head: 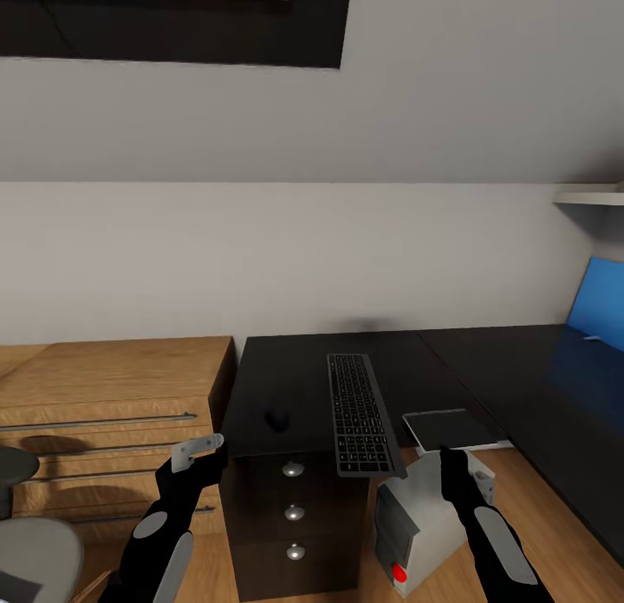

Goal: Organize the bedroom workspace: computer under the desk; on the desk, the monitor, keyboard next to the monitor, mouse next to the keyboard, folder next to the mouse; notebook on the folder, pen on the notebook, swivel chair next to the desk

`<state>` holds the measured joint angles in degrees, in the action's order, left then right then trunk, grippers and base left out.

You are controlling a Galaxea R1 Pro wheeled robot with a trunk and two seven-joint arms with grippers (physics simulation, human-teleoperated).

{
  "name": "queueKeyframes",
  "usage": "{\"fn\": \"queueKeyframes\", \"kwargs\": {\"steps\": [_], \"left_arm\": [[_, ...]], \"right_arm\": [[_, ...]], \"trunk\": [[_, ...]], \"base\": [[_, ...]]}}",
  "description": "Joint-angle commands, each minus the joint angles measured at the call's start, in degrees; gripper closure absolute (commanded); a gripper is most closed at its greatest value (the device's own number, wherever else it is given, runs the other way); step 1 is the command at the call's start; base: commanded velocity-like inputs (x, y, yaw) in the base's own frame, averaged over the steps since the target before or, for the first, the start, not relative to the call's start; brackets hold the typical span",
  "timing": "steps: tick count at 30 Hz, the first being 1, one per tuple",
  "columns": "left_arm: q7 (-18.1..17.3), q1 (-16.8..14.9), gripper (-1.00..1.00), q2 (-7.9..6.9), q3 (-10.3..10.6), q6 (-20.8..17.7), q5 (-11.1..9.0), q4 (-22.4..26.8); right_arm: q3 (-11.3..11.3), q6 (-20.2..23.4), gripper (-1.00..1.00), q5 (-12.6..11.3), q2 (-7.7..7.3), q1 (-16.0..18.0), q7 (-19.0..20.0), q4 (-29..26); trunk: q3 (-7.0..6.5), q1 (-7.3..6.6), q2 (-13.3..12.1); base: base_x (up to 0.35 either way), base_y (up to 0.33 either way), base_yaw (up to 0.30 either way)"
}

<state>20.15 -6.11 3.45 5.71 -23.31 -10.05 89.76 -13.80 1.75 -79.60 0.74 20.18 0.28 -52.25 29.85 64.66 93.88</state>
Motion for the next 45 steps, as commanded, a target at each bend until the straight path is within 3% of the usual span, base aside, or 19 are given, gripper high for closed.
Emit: {"fn": "queueKeyframes", "kwargs": {"steps": [1, 4, 5, 28, 45], "left_arm": [[0.5, 0.0, -1.00, -0.02, 0.1, -0.2, -0.6, 0.1], [0.5, 0.0, -1.00, -0.02, 0.1, -0.2, -0.6, 0.1], [0.5, 0.0, -1.00, -0.02, 0.1, -0.2, -0.6, 0.1], [0.5, 0.0, -1.00, -0.02, 0.1, -0.2, -0.7, 0.0], [0.5, 0.0, -1.00, -0.07, 0.0, -0.2, -0.7, -0.1]], "right_arm": [[-0.2, 0.2, 1.00, -0.6, 0.05, 0.0, 0.2, 0.0], [-0.2, 0.2, 1.00, -0.6, 0.05, 0.0, 0.2, 0.0], [-0.2, 0.2, -1.00, -0.6, 0.07, 0.0, 0.2, -0.1], [-0.2, 0.2, -1.00, -0.6, 0.06, 0.0, 0.2, -0.1], [-0.1, 0.2, -1.00, -0.6, 0.05, 0.0, 0.2, 0.2]], "trunk": [[0.06, 0.00, 0.0], [0.06, 0.00, 0.0], [0.06, 0.00, 0.0], [0.06, 0.00, 0.0], [0.06, 0.00, 0.0]], "base": [[0.000, 0.000, 0.000], [0.000, 0.000, 0.000], [0.000, 0.000, 0.000], [-0.009, 0.000, 0.000], [-0.296, 0.000, 0.000]]}}
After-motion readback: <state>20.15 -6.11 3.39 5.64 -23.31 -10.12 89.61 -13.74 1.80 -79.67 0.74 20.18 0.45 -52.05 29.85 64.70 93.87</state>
